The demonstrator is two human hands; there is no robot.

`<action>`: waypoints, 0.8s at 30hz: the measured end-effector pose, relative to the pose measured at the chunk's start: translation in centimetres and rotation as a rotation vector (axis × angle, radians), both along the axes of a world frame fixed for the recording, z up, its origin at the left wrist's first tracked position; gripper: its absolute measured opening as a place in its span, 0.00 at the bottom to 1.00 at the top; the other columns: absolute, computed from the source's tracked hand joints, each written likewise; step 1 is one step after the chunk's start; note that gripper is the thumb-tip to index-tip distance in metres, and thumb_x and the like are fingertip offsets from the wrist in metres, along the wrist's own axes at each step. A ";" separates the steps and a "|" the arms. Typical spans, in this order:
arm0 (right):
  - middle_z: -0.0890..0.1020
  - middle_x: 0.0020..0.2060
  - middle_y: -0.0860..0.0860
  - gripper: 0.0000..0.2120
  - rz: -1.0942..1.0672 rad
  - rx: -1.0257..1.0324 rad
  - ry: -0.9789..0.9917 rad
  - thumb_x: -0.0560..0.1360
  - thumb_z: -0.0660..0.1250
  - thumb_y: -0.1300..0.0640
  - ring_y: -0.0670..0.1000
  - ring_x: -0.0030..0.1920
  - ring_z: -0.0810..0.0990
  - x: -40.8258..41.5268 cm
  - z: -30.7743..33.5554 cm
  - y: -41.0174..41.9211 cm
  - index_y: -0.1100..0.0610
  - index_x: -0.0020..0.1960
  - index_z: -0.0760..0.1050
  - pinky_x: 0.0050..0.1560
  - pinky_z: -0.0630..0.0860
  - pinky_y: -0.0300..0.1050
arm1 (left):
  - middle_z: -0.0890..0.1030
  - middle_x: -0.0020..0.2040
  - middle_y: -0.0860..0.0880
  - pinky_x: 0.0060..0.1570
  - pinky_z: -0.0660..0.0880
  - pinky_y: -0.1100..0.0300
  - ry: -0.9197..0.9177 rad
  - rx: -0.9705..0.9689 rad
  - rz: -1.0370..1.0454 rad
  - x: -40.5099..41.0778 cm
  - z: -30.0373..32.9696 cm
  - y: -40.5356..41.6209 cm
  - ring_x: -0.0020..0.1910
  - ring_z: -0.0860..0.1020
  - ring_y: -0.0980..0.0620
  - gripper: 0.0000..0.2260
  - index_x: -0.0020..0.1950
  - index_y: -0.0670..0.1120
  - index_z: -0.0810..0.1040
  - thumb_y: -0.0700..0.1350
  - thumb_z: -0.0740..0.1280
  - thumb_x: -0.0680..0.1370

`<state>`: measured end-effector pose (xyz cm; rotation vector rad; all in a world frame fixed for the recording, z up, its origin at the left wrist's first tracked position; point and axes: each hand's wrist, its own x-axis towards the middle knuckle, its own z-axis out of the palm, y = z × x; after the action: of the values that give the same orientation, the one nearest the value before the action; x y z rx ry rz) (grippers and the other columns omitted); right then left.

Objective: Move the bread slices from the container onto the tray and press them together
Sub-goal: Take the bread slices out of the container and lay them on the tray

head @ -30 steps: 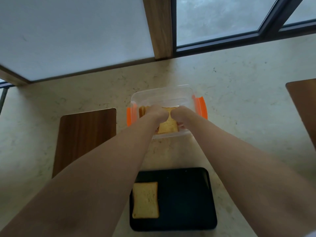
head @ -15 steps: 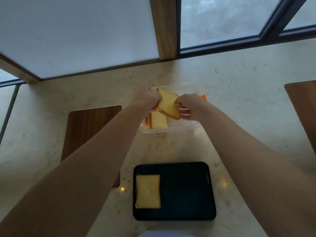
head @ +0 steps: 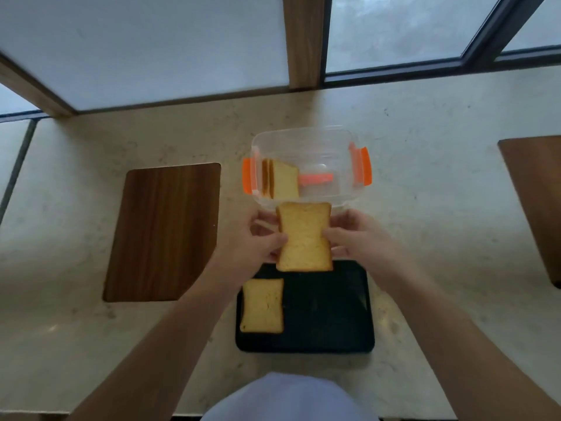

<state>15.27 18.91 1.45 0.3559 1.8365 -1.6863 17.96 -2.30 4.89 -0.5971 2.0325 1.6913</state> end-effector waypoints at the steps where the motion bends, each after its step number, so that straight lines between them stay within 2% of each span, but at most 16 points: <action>1: 0.83 0.49 0.51 0.08 0.016 0.046 -0.018 0.77 0.70 0.57 0.44 0.42 0.85 1.4 -1.3 -0.2 0.54 0.54 0.76 0.35 0.82 0.37 | 0.84 0.47 0.44 0.38 0.82 0.59 -0.045 -0.048 -0.013 1.2 -1.3 0.2 0.41 0.85 0.50 0.11 0.55 0.47 0.77 0.40 0.74 0.74; 4: 0.82 0.49 0.48 0.06 0.116 0.240 -0.081 0.76 0.70 0.55 0.44 0.43 0.83 5.2 -5.5 -0.9 0.49 0.51 0.74 0.34 0.80 0.36 | 0.82 0.47 0.44 0.39 0.83 0.55 -0.155 -0.156 -0.077 4.9 -5.5 0.4 0.40 0.84 0.50 0.09 0.52 0.48 0.76 0.39 0.72 0.75; 7: 0.80 0.49 0.47 0.07 0.192 0.300 -0.171 0.76 0.69 0.55 0.46 0.47 0.81 8.2 -8.2 -2.0 0.46 0.49 0.72 0.45 0.83 0.45 | 0.82 0.45 0.46 0.41 0.82 0.49 -0.180 -0.312 -0.160 7.5 -8.5 -0.1 0.41 0.82 0.49 0.08 0.50 0.51 0.76 0.41 0.71 0.75; 9: 0.81 0.48 0.49 0.07 0.210 0.291 -0.233 0.76 0.69 0.55 0.48 0.47 0.82 9.7 -9.1 -2.8 0.47 0.49 0.72 0.50 0.83 0.52 | 0.80 0.47 0.50 0.40 0.79 0.53 -0.170 -0.372 -0.196 8.2 -9.2 -0.6 0.43 0.80 0.52 0.08 0.51 0.54 0.77 0.42 0.70 0.75; 11: 0.83 0.45 0.52 0.06 0.227 0.288 -0.277 0.75 0.70 0.54 0.52 0.47 0.84 10.8 -9.2 -3.6 0.49 0.47 0.72 0.50 0.83 0.54 | 0.79 0.46 0.54 0.38 0.73 0.60 -0.138 -0.405 -0.217 8.2 -9.5 -1.2 0.44 0.78 0.57 0.09 0.53 0.55 0.78 0.42 0.69 0.76; 13: 0.85 0.45 0.55 0.06 0.241 0.291 -0.306 0.76 0.69 0.54 0.54 0.49 0.85 11.3 -9.1 -4.0 0.50 0.44 0.72 0.50 0.83 0.54 | 0.79 0.46 0.56 0.38 0.70 0.63 -0.113 -0.435 -0.241 7.8 -9.5 -1.7 0.46 0.78 0.58 0.09 0.56 0.52 0.79 0.43 0.67 0.77; 17: 0.86 0.45 0.56 0.03 0.230 0.277 -0.301 0.77 0.68 0.56 0.53 0.47 0.85 10.2 -8.7 -3.3 0.54 0.46 0.79 0.48 0.83 0.49 | 0.81 0.53 0.48 0.47 0.69 0.61 -0.019 -0.547 -0.271 5.8 -8.4 -2.2 0.53 0.78 0.51 0.11 0.60 0.44 0.79 0.43 0.66 0.78; 21: 0.87 0.41 0.51 0.04 0.188 0.189 -0.208 0.78 0.67 0.55 0.46 0.41 0.86 5.1 -6.5 -2.5 0.52 0.48 0.81 0.41 0.84 0.41 | 0.80 0.48 0.53 0.44 0.71 0.65 0.139 -0.489 -0.230 1.0 -5.5 -1.9 0.48 0.78 0.58 0.07 0.55 0.48 0.79 0.43 0.67 0.78; 24: 0.88 0.39 0.51 0.05 0.094 0.096 -0.070 0.77 0.68 0.55 0.47 0.40 0.87 -0.8 -3.6 -2.7 0.55 0.49 0.81 0.43 0.84 0.43 | 0.80 0.48 0.54 0.44 0.72 0.67 0.302 -0.511 -0.239 -4.0 -3.4 -1.2 0.46 0.78 0.61 0.08 0.57 0.48 0.79 0.42 0.68 0.78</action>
<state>14.48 16.22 -2.20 0.3579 1.8568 -1.5080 13.96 -3.45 1.46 -0.2396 2.6581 1.1781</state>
